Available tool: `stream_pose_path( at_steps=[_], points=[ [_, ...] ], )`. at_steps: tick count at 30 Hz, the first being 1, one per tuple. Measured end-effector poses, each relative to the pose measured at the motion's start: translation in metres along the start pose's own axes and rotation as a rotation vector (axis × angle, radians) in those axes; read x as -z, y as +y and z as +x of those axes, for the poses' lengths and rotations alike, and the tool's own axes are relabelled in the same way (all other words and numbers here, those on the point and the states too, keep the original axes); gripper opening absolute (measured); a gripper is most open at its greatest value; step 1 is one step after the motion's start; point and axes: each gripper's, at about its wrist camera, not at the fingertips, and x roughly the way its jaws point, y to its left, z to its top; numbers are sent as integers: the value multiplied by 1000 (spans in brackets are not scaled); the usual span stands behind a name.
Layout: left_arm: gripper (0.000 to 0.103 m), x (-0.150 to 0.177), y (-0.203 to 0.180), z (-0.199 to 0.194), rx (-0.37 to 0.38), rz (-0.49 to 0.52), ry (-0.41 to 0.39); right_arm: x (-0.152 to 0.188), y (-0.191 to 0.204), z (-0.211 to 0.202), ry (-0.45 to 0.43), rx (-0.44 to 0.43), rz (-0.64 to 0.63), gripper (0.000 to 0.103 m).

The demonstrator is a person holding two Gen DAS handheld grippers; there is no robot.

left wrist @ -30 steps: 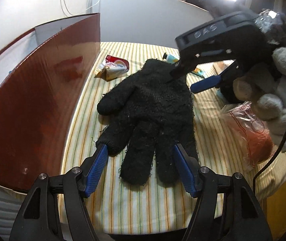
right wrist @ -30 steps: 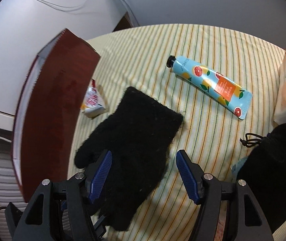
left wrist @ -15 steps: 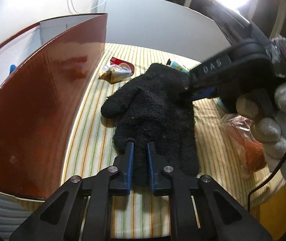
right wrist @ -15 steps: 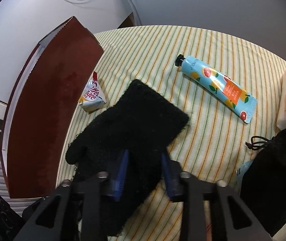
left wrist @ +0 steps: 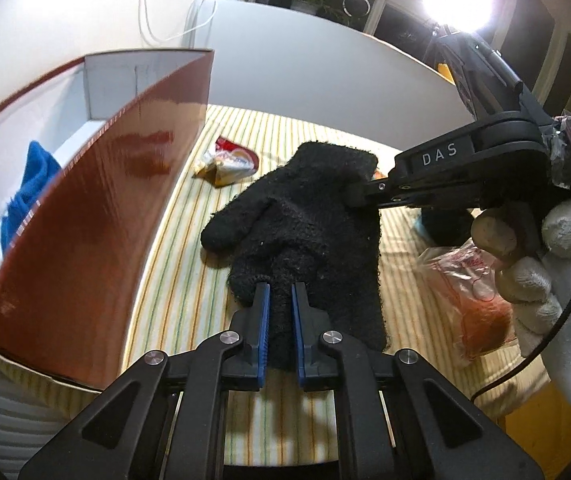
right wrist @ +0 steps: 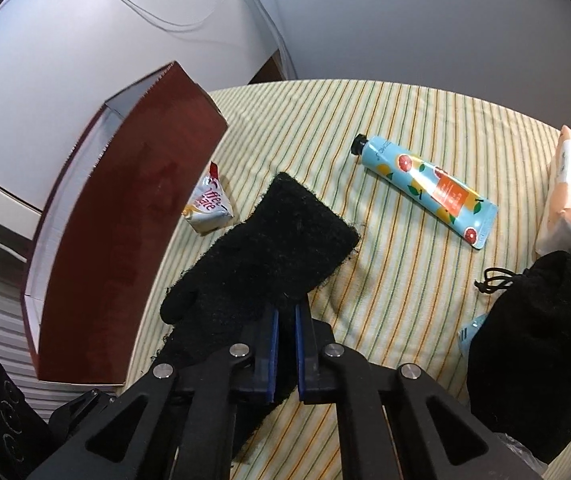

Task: Organize soft objects
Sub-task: 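Carry the black glove with the left gripper and release it into the box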

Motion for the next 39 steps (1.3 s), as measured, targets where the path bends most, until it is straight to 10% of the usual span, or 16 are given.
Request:
stream_pose_path(
  at_steps=[25,39],
  points=[
    [8,-68,20,-93,-25,21,-239,-36,72,-108,-211,-122,-129,6],
    [8,-102,88,-94,-126,-30,-253,-82,164,-56,-183,-139,-235,6]
  ],
)
